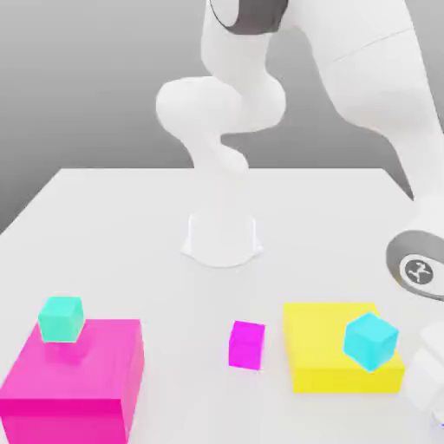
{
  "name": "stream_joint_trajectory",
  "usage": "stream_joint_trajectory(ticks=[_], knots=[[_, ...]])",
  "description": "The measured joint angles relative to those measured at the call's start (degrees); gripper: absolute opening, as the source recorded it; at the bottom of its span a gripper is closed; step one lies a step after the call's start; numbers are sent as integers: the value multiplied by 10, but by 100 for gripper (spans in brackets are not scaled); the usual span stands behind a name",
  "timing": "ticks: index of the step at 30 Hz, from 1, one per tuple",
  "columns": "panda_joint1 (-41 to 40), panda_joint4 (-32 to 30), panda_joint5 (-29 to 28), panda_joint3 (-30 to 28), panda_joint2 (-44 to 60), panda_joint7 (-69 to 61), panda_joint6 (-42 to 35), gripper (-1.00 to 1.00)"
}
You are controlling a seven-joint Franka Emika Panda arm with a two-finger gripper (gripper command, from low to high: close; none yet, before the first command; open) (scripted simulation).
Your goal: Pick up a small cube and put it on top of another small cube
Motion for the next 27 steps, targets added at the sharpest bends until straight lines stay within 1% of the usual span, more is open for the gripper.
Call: stream_joint_trajectory(ticks=[3,6,8,20,21,25,27], knots=[[0,0,1,0,0,-1,0,-100],[-22,-15,34,29,-53,-24,-37,-100],[-47,-32,52,20,-90,-21,-59,-100],[-213,-154,139,-129,-277,54,-116,-100],[-234,-166,149,-142,-295,60,-120,-100],[-361,-216,199,-206,-384,90,-142,-100],[-396,-241,229,-235,-418,105,-142,-100]])
